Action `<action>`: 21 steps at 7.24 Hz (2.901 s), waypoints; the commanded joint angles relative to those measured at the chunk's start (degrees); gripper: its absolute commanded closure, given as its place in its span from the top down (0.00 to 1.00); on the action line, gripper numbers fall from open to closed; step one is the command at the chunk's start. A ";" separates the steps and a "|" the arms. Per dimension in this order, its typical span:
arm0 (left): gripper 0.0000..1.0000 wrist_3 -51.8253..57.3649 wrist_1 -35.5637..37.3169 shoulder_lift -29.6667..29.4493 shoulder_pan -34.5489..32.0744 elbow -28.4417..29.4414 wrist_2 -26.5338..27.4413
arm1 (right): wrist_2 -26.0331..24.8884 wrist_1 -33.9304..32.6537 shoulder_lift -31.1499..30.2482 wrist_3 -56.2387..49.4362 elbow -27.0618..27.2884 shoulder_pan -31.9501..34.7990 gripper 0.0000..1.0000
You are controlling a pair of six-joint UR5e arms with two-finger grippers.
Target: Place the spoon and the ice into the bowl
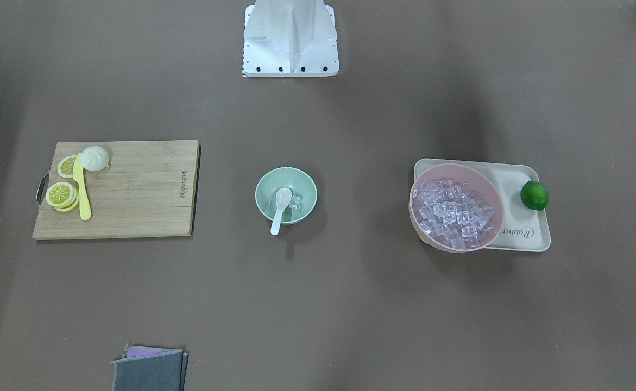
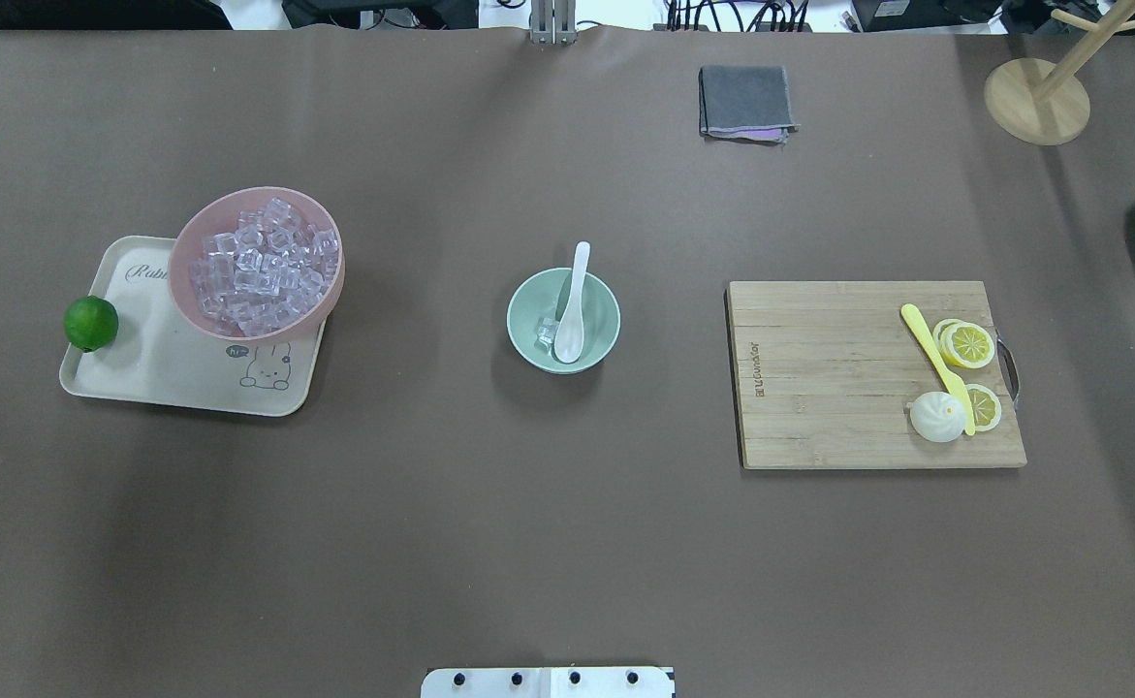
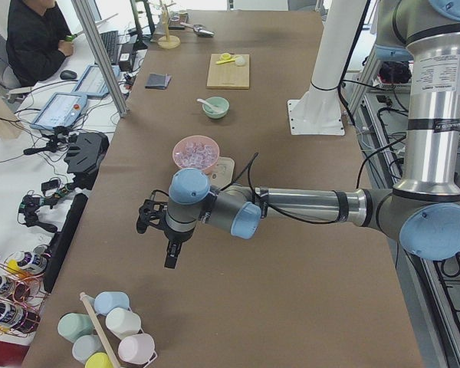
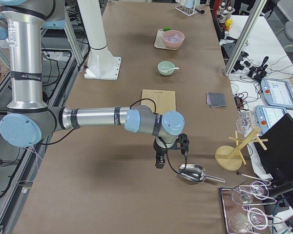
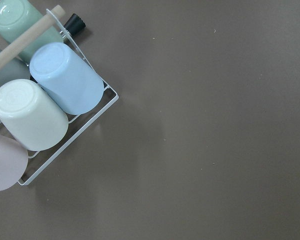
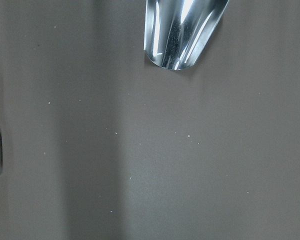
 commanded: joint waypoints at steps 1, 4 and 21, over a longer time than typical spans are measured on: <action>0.98 -0.15 0.76 -0.15 0.12 0.22 -0.16 | -0.13 0.08 0.21 0.04 0.02 0.05 1.00; 0.98 0.11 13.50 -1.74 0.21 -2.93 -2.69 | -0.04 0.08 0.74 0.31 0.02 -0.03 1.00; 0.98 0.73 12.72 -0.33 0.83 -1.62 -3.33 | 0.40 0.08 0.22 0.31 0.11 -0.04 1.00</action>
